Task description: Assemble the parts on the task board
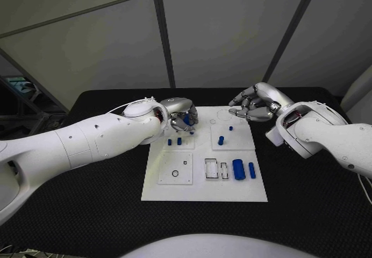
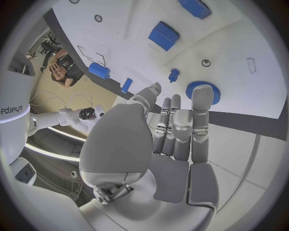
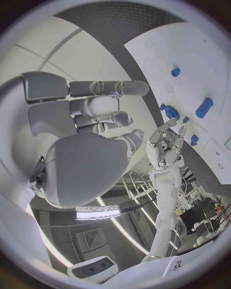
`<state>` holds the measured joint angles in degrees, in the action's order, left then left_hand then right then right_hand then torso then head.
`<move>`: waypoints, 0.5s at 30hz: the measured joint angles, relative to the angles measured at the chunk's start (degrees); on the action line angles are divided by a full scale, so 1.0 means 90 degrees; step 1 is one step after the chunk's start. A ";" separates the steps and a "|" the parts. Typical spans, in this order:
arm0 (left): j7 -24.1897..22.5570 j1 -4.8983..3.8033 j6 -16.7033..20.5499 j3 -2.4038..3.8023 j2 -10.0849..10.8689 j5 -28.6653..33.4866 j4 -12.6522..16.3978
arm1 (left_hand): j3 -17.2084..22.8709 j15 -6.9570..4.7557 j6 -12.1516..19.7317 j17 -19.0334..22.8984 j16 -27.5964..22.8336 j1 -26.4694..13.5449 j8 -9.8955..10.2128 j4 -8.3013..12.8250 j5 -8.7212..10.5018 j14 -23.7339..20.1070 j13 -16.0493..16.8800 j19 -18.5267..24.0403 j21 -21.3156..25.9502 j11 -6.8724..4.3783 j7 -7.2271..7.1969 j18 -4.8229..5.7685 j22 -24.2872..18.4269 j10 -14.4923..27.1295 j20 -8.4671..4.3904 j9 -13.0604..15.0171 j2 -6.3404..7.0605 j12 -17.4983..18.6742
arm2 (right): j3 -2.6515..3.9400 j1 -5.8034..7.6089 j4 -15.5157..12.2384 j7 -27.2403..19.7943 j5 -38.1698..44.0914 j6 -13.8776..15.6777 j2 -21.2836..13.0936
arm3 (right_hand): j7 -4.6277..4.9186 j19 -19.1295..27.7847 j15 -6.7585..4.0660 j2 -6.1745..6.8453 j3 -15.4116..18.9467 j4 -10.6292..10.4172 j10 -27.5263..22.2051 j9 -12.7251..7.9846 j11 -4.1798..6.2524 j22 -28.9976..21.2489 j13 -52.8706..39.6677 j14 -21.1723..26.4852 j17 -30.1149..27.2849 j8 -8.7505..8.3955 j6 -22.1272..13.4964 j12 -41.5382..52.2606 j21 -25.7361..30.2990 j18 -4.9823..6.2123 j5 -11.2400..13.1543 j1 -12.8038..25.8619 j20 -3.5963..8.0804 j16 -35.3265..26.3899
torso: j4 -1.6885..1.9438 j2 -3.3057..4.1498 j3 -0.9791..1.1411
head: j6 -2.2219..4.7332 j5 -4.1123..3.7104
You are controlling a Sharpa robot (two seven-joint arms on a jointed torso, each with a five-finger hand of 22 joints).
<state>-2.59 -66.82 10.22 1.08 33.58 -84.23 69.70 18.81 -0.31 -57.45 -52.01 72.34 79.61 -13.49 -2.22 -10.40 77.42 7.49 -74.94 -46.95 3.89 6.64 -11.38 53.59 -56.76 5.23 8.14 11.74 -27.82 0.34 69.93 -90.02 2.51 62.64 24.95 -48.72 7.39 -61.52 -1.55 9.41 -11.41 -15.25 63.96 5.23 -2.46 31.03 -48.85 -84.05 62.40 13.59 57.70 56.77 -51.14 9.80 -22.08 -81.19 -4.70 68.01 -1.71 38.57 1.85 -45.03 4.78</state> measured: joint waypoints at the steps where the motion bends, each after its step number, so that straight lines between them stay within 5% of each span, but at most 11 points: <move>1: 0.0007 0.0000 -0.0024 -0.0001 -0.0010 -0.0030 -0.0017 | 0.0010 -0.0008 0.0000 -0.0018 0.0010 0.0000 0.0000 0.0010 0.0000 0.0033 -0.0008 0.0000 -0.0028 0.0000 0.0000 0.0001 0.0027 0.0000 0.0000 -0.0006 0.0000 0.0027 | 0.0000 0.0000 0.0000 0.0000 0.0000 0.0000 0.0001 | 0.0000 0.0000 0.0000 0.0000 0.0000 0.0000 0.0000 0.0000 0.0000 0.0000 0.0000 0.0000 0.0000 0.0000 0.0000 0.0000 0.0000 0.0000 0.0000 0.0000 0.0000 0.0000 | 0.0000 0.0000 0.0000 | 0.0001 -0.0002; 15: 0.0093 0.0000 -0.0335 -0.0004 -0.0152 -0.0263 -0.0212 | 0.0072 0.0001 -0.0045 -0.0135 0.0150 -0.0044 0.0023 0.0036 0.0000 0.0088 -0.0102 -0.0103 -0.0337 0.0000 0.0046 0.0000 0.0310 0.0000 0.0014 -0.0078 0.0008 0.0091 | 0.0000 0.0000 0.0004 -0.0001 0.0000 -0.0004 0.0018 | 0.0000 0.0000 0.0000 0.0000 -0.0019 -0.0019 0.0001 0.0006 0.0000 0.0000 0.0017 0.0000 0.0001 0.0000 0.0000 -0.0030 0.0000 0.0000 0.0000 0.0000 0.0000 0.0000 | 0.0005 -0.0002 0.0004 | 0.0009 -0.0035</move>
<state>-1.75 -66.82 7.21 1.05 32.22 -86.59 67.79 19.45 -0.29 -57.85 -53.22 73.69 79.21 -13.28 -1.89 -10.40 78.21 6.57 -75.87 -49.98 3.89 7.05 -11.38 56.37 -56.75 5.36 7.44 11.81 -27.00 0.34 69.93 -89.98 2.50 62.64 24.91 -48.56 7.40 -61.52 -1.54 9.41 -11.58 -15.42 63.96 5.28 -2.46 31.03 -48.70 -84.05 62.41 13.59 57.70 56.50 -51.14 9.80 -22.08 -81.19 -4.70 68.01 -1.66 38.56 1.88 -44.96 4.47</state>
